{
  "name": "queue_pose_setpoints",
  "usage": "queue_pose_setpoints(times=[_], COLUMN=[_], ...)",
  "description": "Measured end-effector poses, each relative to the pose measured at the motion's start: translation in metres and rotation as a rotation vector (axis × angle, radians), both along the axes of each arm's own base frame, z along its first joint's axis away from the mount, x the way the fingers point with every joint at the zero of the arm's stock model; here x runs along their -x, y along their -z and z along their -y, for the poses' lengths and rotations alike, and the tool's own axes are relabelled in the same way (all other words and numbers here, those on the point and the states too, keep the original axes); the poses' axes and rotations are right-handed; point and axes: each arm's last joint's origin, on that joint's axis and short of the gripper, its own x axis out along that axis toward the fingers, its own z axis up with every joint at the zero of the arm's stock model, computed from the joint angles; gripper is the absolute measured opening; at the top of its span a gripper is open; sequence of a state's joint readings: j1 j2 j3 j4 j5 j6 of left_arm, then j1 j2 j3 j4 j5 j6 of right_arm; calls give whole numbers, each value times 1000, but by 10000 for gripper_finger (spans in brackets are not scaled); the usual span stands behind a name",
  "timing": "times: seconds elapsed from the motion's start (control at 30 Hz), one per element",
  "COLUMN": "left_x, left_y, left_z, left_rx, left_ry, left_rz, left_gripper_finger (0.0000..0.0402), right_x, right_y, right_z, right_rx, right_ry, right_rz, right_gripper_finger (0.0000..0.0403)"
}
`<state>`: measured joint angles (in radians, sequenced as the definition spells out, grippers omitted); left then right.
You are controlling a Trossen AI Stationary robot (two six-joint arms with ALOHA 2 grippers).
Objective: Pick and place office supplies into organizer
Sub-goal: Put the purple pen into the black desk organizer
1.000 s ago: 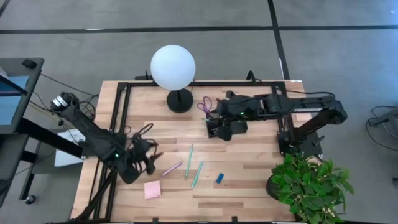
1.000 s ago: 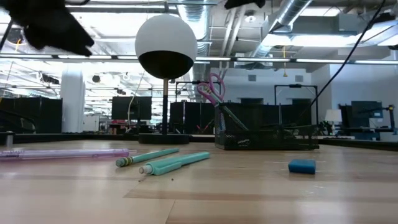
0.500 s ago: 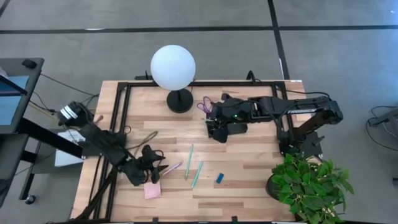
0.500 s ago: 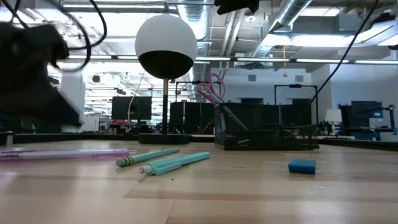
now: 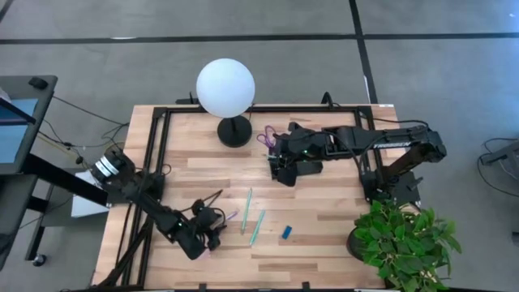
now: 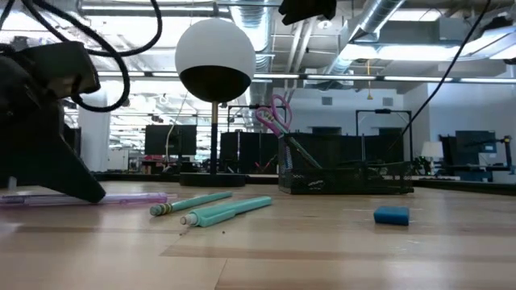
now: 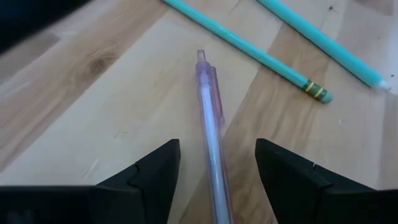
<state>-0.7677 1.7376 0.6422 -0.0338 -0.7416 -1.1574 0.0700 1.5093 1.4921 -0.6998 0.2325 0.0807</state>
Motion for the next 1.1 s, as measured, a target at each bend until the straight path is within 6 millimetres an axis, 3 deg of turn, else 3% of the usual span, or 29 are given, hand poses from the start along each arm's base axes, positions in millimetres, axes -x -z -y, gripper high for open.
queue_pose_setpoints(times=[0.2,0.67,0.83,0.97,1.1], left_x=[9,60,63,63,62], left_y=[8,14,27,44,45], left_z=[7,27,28,30,32], left_rx=[-19,17,-48,-98,-105], left_ry=[-32,-35,-35,-74,-87], left_rz=[21,69,92,212,220], left_gripper_finger=[210,210,210,210,210], right_x=[0,0,0,0,0], right_y=[0,0,0,0,0], right_z=[0,-1,-1,-1,-1], right_rx=[0,-2,-2,-2,-2], right_ry=[-1,-4,-4,-5,-5], right_rz=[-3,-4,-4,-4,-4], right_gripper_finger=[146,144,145,145,142])
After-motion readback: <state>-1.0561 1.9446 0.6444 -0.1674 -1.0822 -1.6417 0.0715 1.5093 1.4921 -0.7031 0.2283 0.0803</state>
